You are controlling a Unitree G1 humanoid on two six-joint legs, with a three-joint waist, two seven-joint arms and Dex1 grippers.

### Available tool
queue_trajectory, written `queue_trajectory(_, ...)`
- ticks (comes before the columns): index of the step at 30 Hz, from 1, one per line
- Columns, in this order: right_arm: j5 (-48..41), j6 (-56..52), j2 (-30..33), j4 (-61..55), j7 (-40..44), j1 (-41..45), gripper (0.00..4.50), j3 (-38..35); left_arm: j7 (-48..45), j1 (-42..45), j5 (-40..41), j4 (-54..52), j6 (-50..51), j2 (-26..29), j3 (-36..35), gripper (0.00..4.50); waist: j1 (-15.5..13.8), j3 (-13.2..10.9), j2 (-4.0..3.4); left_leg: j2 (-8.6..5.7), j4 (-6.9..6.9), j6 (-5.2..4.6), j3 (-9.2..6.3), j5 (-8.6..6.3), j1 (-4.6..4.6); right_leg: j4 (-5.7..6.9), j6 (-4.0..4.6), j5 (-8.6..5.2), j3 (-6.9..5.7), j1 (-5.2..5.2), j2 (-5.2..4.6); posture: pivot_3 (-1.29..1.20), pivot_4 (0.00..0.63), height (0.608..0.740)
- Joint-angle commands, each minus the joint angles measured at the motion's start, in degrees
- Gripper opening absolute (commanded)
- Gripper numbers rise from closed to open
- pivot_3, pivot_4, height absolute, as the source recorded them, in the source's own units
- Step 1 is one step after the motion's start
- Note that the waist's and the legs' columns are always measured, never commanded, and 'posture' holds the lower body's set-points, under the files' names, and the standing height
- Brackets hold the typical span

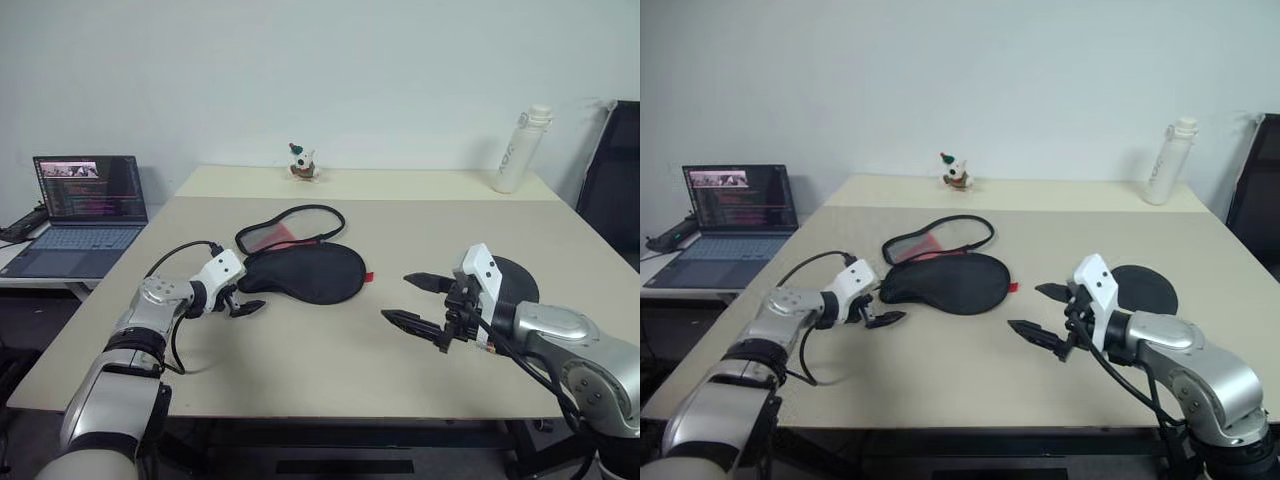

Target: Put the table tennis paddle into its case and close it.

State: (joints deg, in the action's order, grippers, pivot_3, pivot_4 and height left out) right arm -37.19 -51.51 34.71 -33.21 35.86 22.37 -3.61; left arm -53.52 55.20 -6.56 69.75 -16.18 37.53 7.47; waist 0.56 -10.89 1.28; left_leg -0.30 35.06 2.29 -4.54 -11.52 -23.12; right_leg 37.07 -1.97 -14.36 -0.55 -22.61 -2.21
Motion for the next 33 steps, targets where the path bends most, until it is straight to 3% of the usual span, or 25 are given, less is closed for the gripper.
queue_trajectory(1, 0.3, 2.16, -0.27, -0.03, -0.77, -0.15, 4.48, -0.88, 2.56, 2.19, -2.35, 2.26, -1.5, -0.69, 0.41, 4.5, -0.05, 0.0, 0.0, 0.0, 0.0, 0.0, 0.0, 0.0, 0.0, 0.02, 0.0, 0.0, 0.0, 0.0, 0.0, 0.0, 0.15, 0.74)
queue_trajectory(3, 0.42, 2.64, -0.44, 0.32, -1.23, 0.02, 4.48, -0.97, 3.42, 2.45, -3.13, 3.0, -1.83, -1.08, 0.4, 4.5, -0.06, 0.0, 0.0, -0.01, 0.01, 0.0, -0.01, 0.0, 0.01, 0.05, 0.0, 0.0, 0.0, 0.01, 0.0, 0.0, 0.15, 0.74)
queue_trajectory(6, 0.44, 3.3, -0.78, 0.91, -2.15, 0.15, 4.5, -1.51, 4.5, 2.54, -3.56, 3.69, -1.79, -1.53, -0.04, 3.89, -0.06, 0.0, 0.0, 0.0, 0.04, -0.01, -0.01, 0.01, 0.09, 0.11, -0.02, 0.01, 0.0, 0.07, 0.0, 0.0, 0.15, 0.74)
queue_trajectory(17, 1.05, 4.79, -0.33, 2.5, -4.37, 0.25, 4.5, -3.38, 4.35, 1.59, -2.98, 4.22, -1.58, -1.88, -1.71, 0.09, 0.06, 0.0, 0.0, 0.03, 0.04, -0.02, -0.01, 0.02, 0.13, 0.13, -0.02, 0.02, 0.0, 0.1, 0.03, 0.0, 0.15, 0.74)
queue_trajectory(26, 1.1, 4.89, 0.37, 2.92, -4.69, -0.22, 4.5, -4.76, -1.48, 0.6, 1.27, -0.19, 0.07, -7.14, -4.6, 0.04, -0.34, 0.0, 0.0, -0.01, 0.04, -0.02, -0.01, 0.02, 0.09, 0.09, -0.02, 0.01, 0.0, 0.1, 0.01, 0.0, 0.15, 0.74)
queue_trajectory(33, -0.2, 3.89, 2.51, 2.88, -3.14, -2.54, 4.5, -7.18, -3.67, -5.23, 7.75, -18.87, 14.7, -16.87, -5.14, 0.04, -0.59, 0.0, 0.0, -0.09, 0.06, -0.02, -0.01, 0.02, 0.06, 0.01, -0.03, 0.03, 0.01, 0.17, -0.09, 0.0, 0.15, 0.74)
